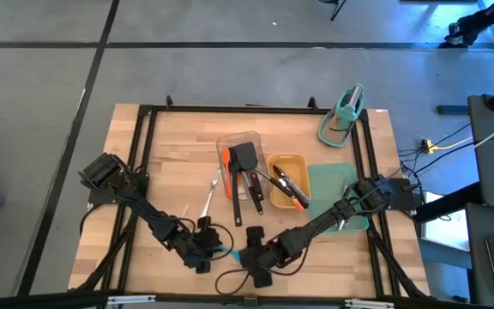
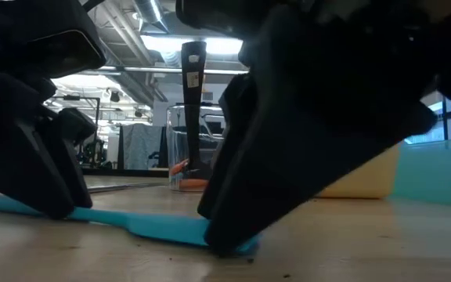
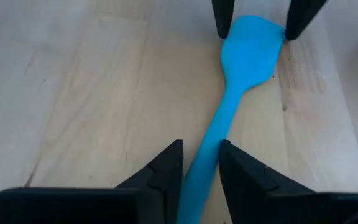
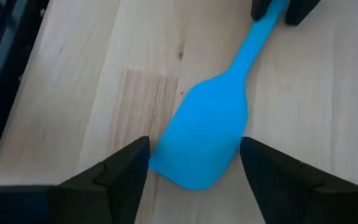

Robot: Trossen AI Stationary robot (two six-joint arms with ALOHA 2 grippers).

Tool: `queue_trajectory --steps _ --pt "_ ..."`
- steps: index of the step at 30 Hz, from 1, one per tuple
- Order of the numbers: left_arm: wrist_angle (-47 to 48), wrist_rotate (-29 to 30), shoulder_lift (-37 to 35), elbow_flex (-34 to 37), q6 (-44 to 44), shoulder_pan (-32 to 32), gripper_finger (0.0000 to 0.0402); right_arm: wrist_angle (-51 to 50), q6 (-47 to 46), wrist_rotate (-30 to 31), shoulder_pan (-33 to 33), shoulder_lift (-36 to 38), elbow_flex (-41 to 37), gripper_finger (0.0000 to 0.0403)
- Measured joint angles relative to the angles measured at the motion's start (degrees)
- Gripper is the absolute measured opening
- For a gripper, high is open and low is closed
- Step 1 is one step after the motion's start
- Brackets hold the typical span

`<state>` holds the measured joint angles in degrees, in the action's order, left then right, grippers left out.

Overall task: Pick & Place Kitchen Items
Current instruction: Put the blue spatula into the transparent bin

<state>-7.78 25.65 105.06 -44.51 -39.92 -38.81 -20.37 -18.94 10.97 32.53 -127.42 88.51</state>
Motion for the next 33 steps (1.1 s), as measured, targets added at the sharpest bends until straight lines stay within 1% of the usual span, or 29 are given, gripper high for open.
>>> queue_trajectory --steps 3,5,7,8,15,19,22,25,27,29,33 --pt "-0.2 0.3 0.0 0.0 0.2 0.3 0.0079 0.4 -1.2 1.1 0.2 0.0 0.1 0.0264" --pt "-0.8 0.2 0.0 0.1 1.4 0.6 0.0069 0.5 -2.7 1.6 0.2 0.0 -0.1 0.0265" --pt "-1.9 0.0 0.0 0.1 2.4 0.6 0.0063 0.5 -4.1 3.4 0.0 0.1 -0.8 0.0264" --pt "-2.4 0.1 0.0 0.1 2.9 0.7 0.0063 0.3 -4.7 4.3 -0.1 0.1 -1.2 0.0264" --pt "-5.1 1.4 0.3 0.2 3.6 0.9 0.008 -0.5 -5.3 5.2 -0.8 -2.4 -1.1 0.0261" --pt "-5.4 1.9 0.3 0.2 3.6 1.1 0.0083 -0.5 -4.9 4.7 -0.8 -2.7 -1.1 0.026" --pt "-5.6 1.9 0.3 0.2 3.6 1.5 0.0083 -0.5 -4.8 4.6 -0.9 -2.7 -1.1 0.0252" --pt "-5.6 2.4 0.2 0.2 3.7 1.8 0.0084 -0.6 -5.5 4.7 -0.9 -2.7 -1.1 0.0231" --pt "-5.8 2.8 0.2 0.2 4.4 1.9 0.0083 -1.0 -6.9 4.7 -1.0 -2.7 -1.1 0.0209" --pt "-6.2 3.4 0.2 0.1 5.2 1.8 0.0084 -1.2 -7.6 4.7 -1.1 -2.7 -1.0 0.0181" --pt "-7.6 3.4 0.1 0.1 7.2 1.7 0.0084 -1.2 -7.7 4.5 -1.1 -2.7 -1.0 0.011"
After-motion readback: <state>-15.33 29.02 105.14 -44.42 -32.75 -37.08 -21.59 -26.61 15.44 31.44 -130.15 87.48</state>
